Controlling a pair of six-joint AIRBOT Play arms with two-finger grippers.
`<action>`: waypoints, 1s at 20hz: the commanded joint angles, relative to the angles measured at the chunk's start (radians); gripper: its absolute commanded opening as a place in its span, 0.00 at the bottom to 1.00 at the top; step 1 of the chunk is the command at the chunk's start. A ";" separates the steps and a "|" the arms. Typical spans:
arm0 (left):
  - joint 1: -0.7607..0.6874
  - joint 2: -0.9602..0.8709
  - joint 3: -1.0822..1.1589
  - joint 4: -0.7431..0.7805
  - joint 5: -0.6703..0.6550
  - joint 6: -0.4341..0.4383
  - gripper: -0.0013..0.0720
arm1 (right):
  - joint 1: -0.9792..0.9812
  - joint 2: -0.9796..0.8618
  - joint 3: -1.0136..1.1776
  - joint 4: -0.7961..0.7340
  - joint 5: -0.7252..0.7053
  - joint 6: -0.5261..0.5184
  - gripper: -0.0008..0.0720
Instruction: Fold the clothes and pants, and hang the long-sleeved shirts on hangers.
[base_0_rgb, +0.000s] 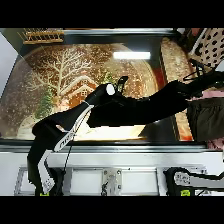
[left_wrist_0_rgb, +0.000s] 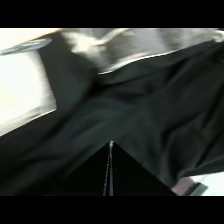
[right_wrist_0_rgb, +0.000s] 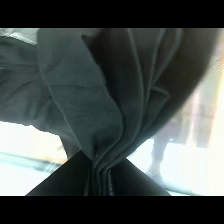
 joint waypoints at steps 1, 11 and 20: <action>-0.055 -0.092 0.109 0.004 -0.043 -0.001 0.03 | 0.103 0.011 0.067 -0.040 0.049 0.049 0.04; -0.069 -0.141 0.130 0.004 -0.027 -0.035 0.03 | 0.278 0.011 0.115 -0.038 0.054 0.136 0.04; 0.112 0.007 0.131 0.115 -0.094 -0.034 0.03 | 0.401 0.009 0.115 0.042 -0.011 0.214 0.04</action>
